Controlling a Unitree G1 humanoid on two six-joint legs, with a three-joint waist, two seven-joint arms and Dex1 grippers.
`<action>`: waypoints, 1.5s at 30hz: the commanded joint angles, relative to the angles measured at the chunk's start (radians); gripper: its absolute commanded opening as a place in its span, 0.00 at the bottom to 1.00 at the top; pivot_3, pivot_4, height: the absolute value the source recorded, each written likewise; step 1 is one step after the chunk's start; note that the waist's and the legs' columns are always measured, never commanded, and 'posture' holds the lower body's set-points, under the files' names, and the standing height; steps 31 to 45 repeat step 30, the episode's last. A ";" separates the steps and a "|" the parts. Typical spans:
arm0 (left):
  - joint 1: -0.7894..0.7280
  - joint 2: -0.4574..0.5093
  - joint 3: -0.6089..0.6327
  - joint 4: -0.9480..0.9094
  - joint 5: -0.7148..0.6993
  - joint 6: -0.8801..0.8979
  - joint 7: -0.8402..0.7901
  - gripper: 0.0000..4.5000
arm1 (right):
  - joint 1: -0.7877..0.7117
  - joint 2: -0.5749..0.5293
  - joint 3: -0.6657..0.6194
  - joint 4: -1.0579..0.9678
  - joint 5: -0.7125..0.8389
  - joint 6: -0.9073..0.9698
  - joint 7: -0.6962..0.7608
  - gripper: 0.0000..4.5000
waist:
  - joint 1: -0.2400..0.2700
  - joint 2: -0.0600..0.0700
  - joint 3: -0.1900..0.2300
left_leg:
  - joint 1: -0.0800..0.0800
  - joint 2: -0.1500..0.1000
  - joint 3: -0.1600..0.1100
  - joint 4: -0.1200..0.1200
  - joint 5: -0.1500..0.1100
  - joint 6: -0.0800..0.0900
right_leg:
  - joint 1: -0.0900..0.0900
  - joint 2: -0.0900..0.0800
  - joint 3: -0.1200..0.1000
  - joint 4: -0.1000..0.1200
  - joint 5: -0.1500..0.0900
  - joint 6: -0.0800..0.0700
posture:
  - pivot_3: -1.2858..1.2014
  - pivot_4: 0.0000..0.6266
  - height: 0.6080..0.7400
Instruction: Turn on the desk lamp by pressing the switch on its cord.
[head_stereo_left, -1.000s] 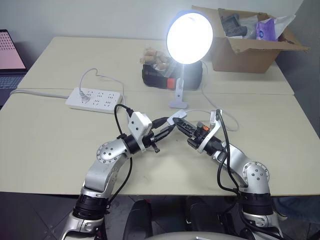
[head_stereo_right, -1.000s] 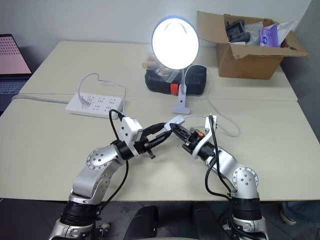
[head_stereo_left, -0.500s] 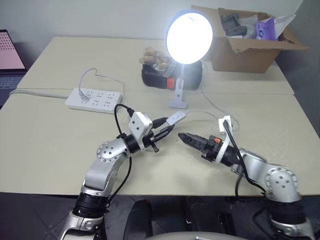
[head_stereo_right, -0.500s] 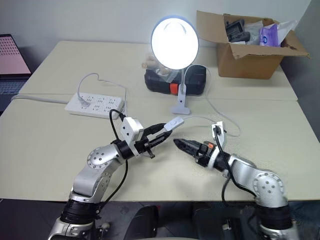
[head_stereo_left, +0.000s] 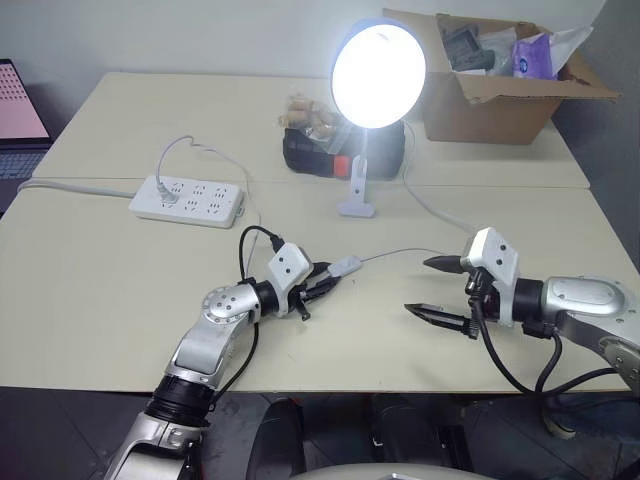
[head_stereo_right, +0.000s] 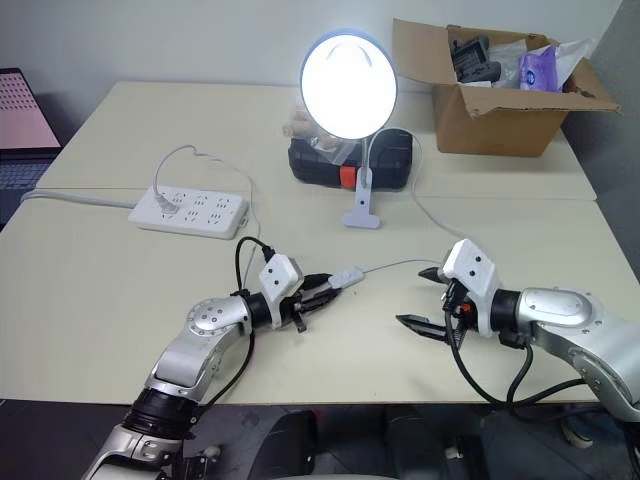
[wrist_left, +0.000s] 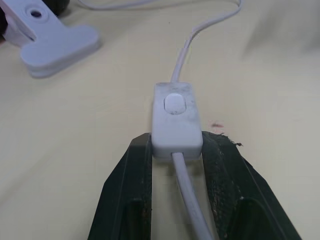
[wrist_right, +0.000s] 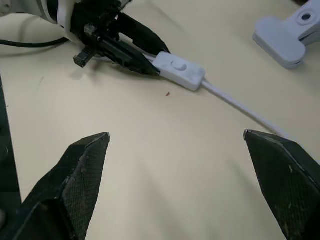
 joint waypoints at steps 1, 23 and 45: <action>0.005 -0.003 -0.012 -0.019 -0.019 0.015 -0.037 0.24 | -0.007 0.016 -0.030 0.007 -0.048 -0.054 0.047 1.00 | 0.002 0.000 0.000 | 0.000 0.000 0.000 0.000 0.000 0.000 | 0.000 0.000 0.000 0.000 0.000 0.000 | 0.52 0.24 1.00; 0.209 0.274 0.343 -0.540 -0.172 0.349 0.014 0.83 | -0.054 0.039 -0.099 0.208 -0.197 -0.269 0.291 1.00 | -0.003 0.000 0.000 | 0.002 0.000 0.000 0.001 0.000 0.000 | 0.001 0.000 0.000 0.003 0.000 0.000 | 0.52 0.24 1.00; 0.353 0.317 0.473 -0.603 -0.267 0.403 -0.012 0.83 | -0.137 0.051 -0.086 0.279 -0.216 -0.275 0.361 1.00 | -0.002 0.000 0.000 | 0.003 0.000 0.001 0.001 0.000 0.000 | 0.001 -0.001 0.000 0.004 0.000 0.000 | 0.52 0.24 1.00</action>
